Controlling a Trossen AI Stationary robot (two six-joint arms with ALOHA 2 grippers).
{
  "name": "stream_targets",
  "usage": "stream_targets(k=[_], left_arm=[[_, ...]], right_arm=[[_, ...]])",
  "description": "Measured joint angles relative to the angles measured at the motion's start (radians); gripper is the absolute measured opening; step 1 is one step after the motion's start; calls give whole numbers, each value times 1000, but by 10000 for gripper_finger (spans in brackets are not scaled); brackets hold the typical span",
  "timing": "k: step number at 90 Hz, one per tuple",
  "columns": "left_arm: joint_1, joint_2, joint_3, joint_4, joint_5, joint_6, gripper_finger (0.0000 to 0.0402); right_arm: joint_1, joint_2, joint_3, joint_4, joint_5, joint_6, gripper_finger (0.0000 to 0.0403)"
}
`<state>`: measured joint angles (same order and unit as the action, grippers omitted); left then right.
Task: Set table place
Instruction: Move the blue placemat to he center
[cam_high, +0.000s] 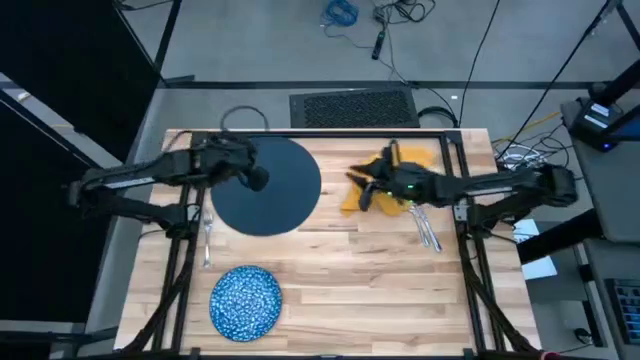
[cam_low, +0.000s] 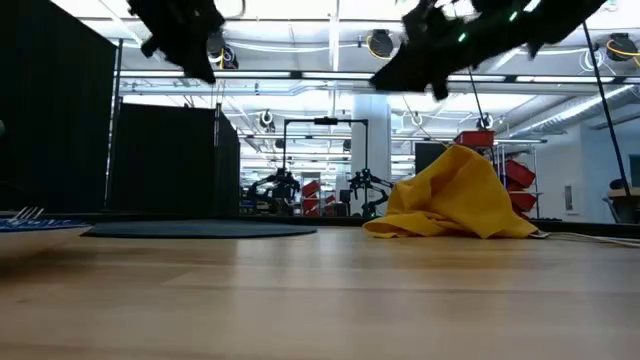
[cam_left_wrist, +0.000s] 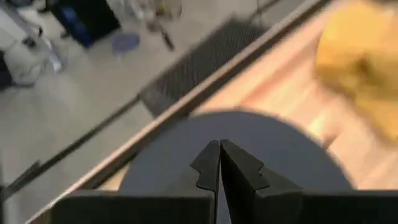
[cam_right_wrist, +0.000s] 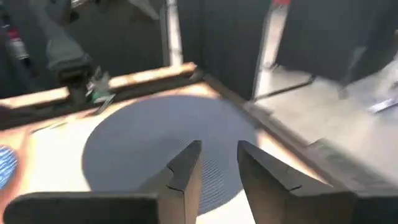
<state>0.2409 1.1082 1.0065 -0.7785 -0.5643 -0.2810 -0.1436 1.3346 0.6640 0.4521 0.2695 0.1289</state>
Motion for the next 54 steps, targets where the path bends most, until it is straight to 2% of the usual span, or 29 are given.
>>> stream_targets(k=[15,21,33,54], left_arm=[[0,168,0,-84,5,-8,0],[0,232,0,-102,13,-27,0],[0,367,0,-77,16,-27,0],[-23,564,0,-43,22,-46,0]], right_arm=[[-22,157,0,195,-90,65,93],[-28,207,28,220,-147,95,93],[-27,308,134,121,-218,114,93],[-27,397,268,-21,-196,84,80]])
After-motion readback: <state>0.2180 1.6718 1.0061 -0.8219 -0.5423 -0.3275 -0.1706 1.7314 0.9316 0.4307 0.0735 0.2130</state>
